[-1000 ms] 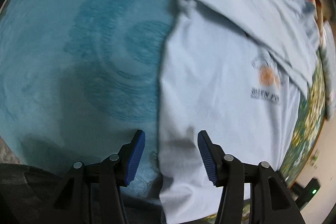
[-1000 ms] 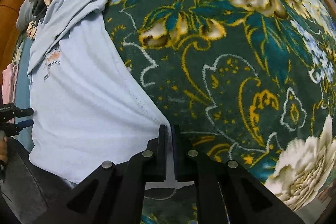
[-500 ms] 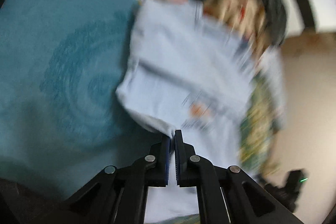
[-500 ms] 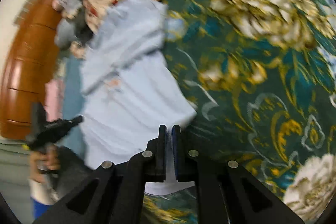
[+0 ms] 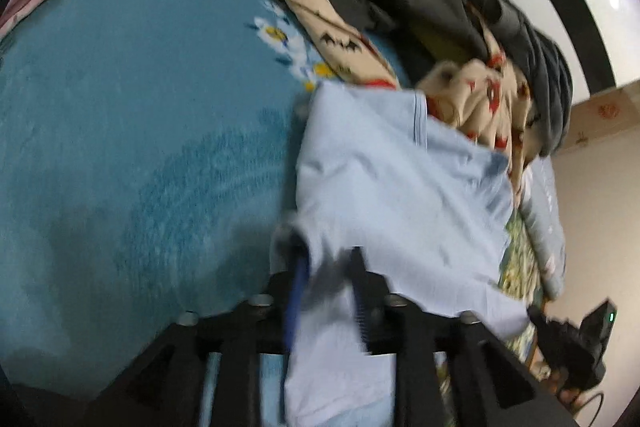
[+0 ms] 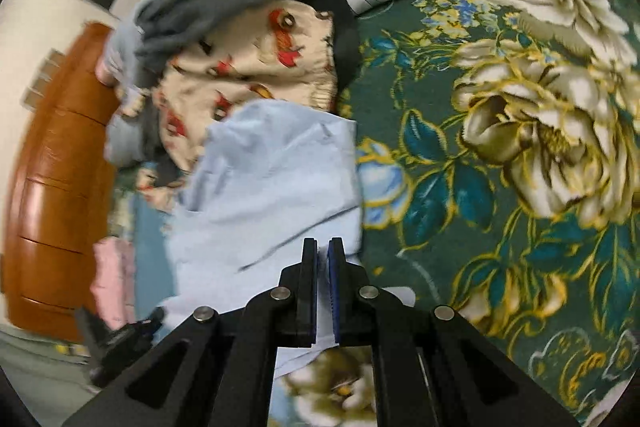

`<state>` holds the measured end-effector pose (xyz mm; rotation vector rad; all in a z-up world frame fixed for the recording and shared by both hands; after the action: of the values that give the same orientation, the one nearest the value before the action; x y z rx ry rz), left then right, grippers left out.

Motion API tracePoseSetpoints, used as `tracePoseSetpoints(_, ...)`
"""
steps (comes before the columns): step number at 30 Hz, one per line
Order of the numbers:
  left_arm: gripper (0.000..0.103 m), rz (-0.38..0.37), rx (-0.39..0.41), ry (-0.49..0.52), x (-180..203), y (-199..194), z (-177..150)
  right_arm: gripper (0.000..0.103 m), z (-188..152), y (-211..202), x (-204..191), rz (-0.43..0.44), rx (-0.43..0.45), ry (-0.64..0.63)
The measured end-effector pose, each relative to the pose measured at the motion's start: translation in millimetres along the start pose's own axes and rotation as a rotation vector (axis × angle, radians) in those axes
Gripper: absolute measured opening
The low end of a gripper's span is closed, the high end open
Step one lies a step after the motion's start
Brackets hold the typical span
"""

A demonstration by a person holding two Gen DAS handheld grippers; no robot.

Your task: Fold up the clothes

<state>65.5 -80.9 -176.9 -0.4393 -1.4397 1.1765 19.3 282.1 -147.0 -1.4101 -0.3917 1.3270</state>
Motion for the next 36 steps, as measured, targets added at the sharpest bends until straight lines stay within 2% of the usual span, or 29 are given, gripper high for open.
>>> tracePoseSetpoints(2,0.058,0.008,-0.069,0.008,5,7,-10,0.005,3,4,0,-0.012,0.0,0.002)
tracePoseSetpoints(4,0.059,0.039,-0.154,0.009,9,17,-21,0.005,7,6,3,-0.004,0.0,0.024)
tracePoseSetpoints(9,0.059,0.183,-0.341,0.016,10,47,-42,0.005,14,6,14,-0.021,0.014,0.049)
tracePoseSetpoints(15,0.059,0.237,-0.373,0.046,15,50,-53,0.006,9,5,27,-0.026,-0.022,0.033)
tracePoseSetpoints(17,0.059,0.232,-0.385,0.044,15,52,-56,0.025,6,9,31,-0.036,-0.046,0.011)
tracePoseSetpoints(18,0.059,0.227,-0.389,0.04,15,52,-57,0.042,5,11,32,-0.034,-0.054,0.009)
tracePoseSetpoints(19,0.058,0.22,-0.39,0.035,15,52,-59,0.051,4,14,34,-0.028,-0.067,0.009)
tracePoseSetpoints(22,0.057,0.201,-0.393,0.018,14,51,-62,0.052,4,26,39,-0.034,-0.1,0.006)
tracePoseSetpoints(25,0.055,0.181,-0.396,0.0,14,50,-66,0.052,9,41,44,-0.077,-0.109,-0.001)
tracePoseSetpoints(27,0.041,0.168,-0.398,-0.011,13,49,-68,0.052,10,50,48,-0.07,-0.125,0.013)
tracePoseSetpoints(28,0.038,0.161,-0.399,-0.017,13,49,-69,0.052,10,52,48,-0.07,-0.129,0.014)
tracePoseSetpoints(30,0.018,0.148,-0.401,-0.028,13,48,-71,0.052,8,57,49,-0.07,-0.136,0.015)
tracePoseSetpoints(32,0.009,0.135,-0.403,-0.039,13,47,-74,0.052,5,57,48,-0.068,-0.145,0.019)
tracePoseSetpoints(33,0.006,0.128,-0.404,-0.045,12,47,-75,0.049,4,56,48,-0.064,-0.15,0.018)
tracePoseSetpoints(36,0.005,0.11,-0.365,-0.04,12,40,-74,0.01,-1,49,43,-0.049,-0.163,0.006)
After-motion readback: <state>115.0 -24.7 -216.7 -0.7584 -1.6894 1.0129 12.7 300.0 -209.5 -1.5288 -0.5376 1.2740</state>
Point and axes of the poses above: each gripper's, at about its wrist camera, not at the fingertips, and y roughly the way its jaws point, x to its right, z to its top, the point moved 2 cm from there along y, roughly the way its jaws point, and after that the axes turned 3 degrees about y, right-handed, at the moved point
